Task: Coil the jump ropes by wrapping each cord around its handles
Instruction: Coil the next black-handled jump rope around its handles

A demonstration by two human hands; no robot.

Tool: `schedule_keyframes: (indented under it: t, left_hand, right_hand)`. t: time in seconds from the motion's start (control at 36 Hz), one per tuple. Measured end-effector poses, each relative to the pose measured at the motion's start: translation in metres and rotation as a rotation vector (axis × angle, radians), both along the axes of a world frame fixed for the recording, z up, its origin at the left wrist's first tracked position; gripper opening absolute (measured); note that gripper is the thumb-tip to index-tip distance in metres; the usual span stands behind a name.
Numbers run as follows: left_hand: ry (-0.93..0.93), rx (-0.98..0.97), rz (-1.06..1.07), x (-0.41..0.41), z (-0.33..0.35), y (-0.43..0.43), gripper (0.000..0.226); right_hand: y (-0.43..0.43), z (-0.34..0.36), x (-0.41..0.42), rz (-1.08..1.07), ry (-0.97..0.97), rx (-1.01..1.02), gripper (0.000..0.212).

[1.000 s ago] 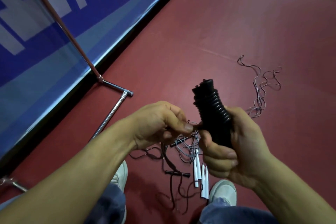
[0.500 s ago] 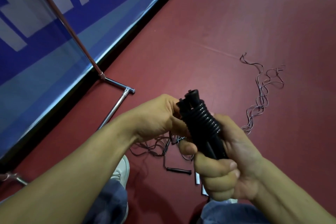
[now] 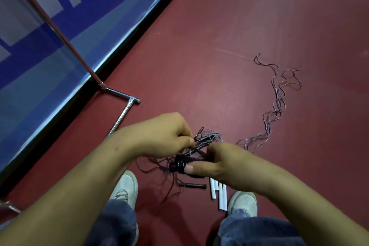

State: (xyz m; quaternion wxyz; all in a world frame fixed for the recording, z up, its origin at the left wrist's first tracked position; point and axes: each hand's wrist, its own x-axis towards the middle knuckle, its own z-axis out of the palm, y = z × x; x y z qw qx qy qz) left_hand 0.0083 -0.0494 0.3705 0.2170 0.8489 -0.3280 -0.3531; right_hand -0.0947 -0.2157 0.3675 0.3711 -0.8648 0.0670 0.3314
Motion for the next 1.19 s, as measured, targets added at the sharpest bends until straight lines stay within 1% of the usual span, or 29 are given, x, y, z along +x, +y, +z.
schedule_keyframes:
  t: [0.06, 0.08, 0.25, 0.33, 0.42, 0.5, 0.56, 0.58, 0.67, 0.72, 0.75, 0.78, 0.86, 0.89, 0.92, 0.97, 1.0, 1.03, 1.06, 1.08, 1.11, 1.14, 1.19]
  left_hand:
    - [-0.040, 0.003, 0.001, -0.002, -0.002, -0.002, 0.019]
    - [-0.059, -0.006, 0.001, -0.003, 0.000, -0.003, 0.018]
    - [-0.082, -0.100, 0.035, -0.006, 0.007, -0.005, 0.009]
    - [-0.137, -0.107, 0.052, -0.009, 0.005, -0.008, 0.007]
    - [-0.224, -0.131, 0.065, -0.014, 0.003, -0.012, 0.001]
    - [-0.297, -0.202, 0.062, -0.024, 0.001, -0.017, 0.005]
    - [-0.274, -0.262, 0.110, -0.030, 0.000, -0.020, 0.008]
    - [-0.234, -0.286, 0.165, -0.032, 0.000, -0.022, 0.008]
    - [-0.017, -0.410, 0.406, -0.036, 0.002, -0.029, 0.014]
    - [0.075, -0.485, 0.494, -0.039, 0.004, -0.031, 0.018]
    - [0.055, -0.512, 0.492, -0.041, 0.003, -0.031, 0.018]
    - [-0.009, -0.531, 0.466, -0.042, 0.002, -0.030, 0.017]
    - [-0.268, -0.529, 0.370, -0.045, 0.000, -0.029, 0.009]
    - [-0.315, -0.523, 0.364, -0.046, -0.001, -0.030, 0.008]
    - [-0.316, -0.510, 0.383, -0.046, -0.003, -0.030, 0.008]
    - [-0.251, -0.454, 0.452, -0.047, -0.002, -0.031, 0.008]
    - [-0.176, -0.434, 0.491, -0.048, -0.001, -0.031, 0.010]
    - [-0.034, -0.444, 0.543, -0.047, 0.001, -0.031, 0.013]
    - [0.156, -0.478, 0.588, -0.047, 0.003, -0.031, 0.015]
    - [0.351, -0.507, 0.613, -0.046, 0.006, -0.031, 0.018]
    - [0.506, -0.524, 0.611, -0.045, 0.009, -0.031, 0.023]
    - [0.616, -0.534, 0.605, -0.044, 0.011, -0.031, 0.030]
    - [0.754, -0.561, 0.624, -0.042, 0.012, -0.029, 0.039]
  right_hand:
    - [-0.003, -0.006, 0.001, -0.005, -0.009, -0.046, 0.080]
    - [-0.004, -0.007, 0.001, -0.001, -0.015, -0.072, 0.082]
    - [-0.004, -0.007, 0.006, 0.005, -0.080, -0.261, 0.076]
    - [-0.004, -0.012, 0.012, -0.038, -0.136, -0.346, 0.063]
    - [-0.005, -0.014, 0.014, -0.095, -0.195, -0.376, 0.054]
    - [-0.009, -0.014, 0.015, -0.154, -0.257, -0.389, 0.050]
    - [-0.013, -0.013, 0.014, -0.177, -0.306, -0.388, 0.051]
    - [-0.015, -0.013, 0.014, -0.187, -0.326, -0.389, 0.051]
    - [-0.021, -0.010, 0.014, -0.250, -0.395, -0.407, 0.054]
    - [-0.025, -0.006, 0.016, -0.301, -0.436, -0.391, 0.051]
    - [-0.027, -0.004, 0.016, -0.334, -0.440, -0.375, 0.048]
    - [-0.029, -0.002, 0.017, -0.363, -0.438, -0.360, 0.046]
    - [-0.030, 0.000, 0.018, -0.411, -0.433, -0.324, 0.045]
    - [-0.030, -0.001, 0.017, -0.418, -0.430, -0.315, 0.045]
    - [-0.029, -0.002, 0.017, -0.419, -0.427, -0.312, 0.044]
    - [-0.027, -0.003, 0.017, -0.410, -0.438, -0.318, 0.042]
    - [-0.027, -0.002, 0.017, -0.405, -0.453, -0.323, 0.041]
    - [-0.026, -0.001, 0.017, -0.402, -0.470, -0.328, 0.040]
    - [-0.026, 0.001, 0.017, -0.400, -0.489, -0.337, 0.040]
    - [-0.026, 0.003, 0.017, -0.395, -0.505, -0.352, 0.039]
    - [-0.026, 0.004, 0.016, -0.383, -0.523, -0.375, 0.039]
    - [-0.026, 0.005, 0.016, -0.367, -0.540, -0.397, 0.037]
    - [-0.026, 0.006, 0.015, -0.339, -0.562, -0.424, 0.035]
